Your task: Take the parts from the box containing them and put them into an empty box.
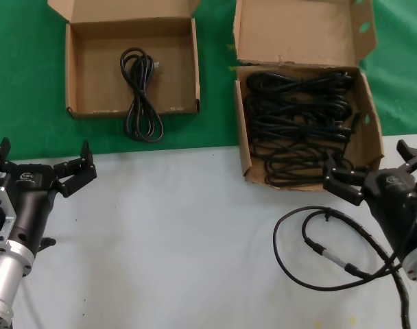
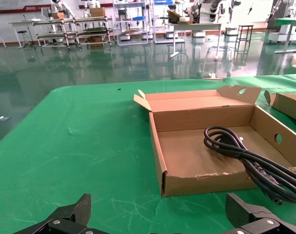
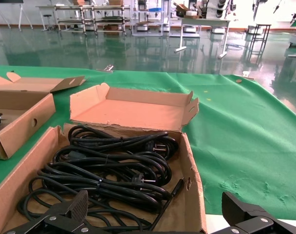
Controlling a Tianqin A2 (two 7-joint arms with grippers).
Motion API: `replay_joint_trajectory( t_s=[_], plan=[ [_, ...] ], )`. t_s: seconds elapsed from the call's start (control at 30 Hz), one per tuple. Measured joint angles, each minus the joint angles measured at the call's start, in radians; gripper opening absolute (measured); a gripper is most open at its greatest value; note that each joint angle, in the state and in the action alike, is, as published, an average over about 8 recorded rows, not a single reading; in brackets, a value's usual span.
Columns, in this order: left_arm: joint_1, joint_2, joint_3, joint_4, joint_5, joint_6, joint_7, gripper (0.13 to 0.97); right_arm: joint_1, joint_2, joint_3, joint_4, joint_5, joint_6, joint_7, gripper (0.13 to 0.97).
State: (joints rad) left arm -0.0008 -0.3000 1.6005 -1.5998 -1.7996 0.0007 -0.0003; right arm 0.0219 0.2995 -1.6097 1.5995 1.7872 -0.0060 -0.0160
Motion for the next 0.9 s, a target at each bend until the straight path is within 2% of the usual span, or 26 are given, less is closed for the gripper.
replay_joint_trajectory(
  t_s=[0.9],
  plan=[
    [0.0, 0.0, 0.0, 0.0, 0.0, 0.0, 0.0, 0.966, 0.0, 0.0, 0.0, 0.0, 0.0, 0.0, 0.0, 0.966]
  ],
)
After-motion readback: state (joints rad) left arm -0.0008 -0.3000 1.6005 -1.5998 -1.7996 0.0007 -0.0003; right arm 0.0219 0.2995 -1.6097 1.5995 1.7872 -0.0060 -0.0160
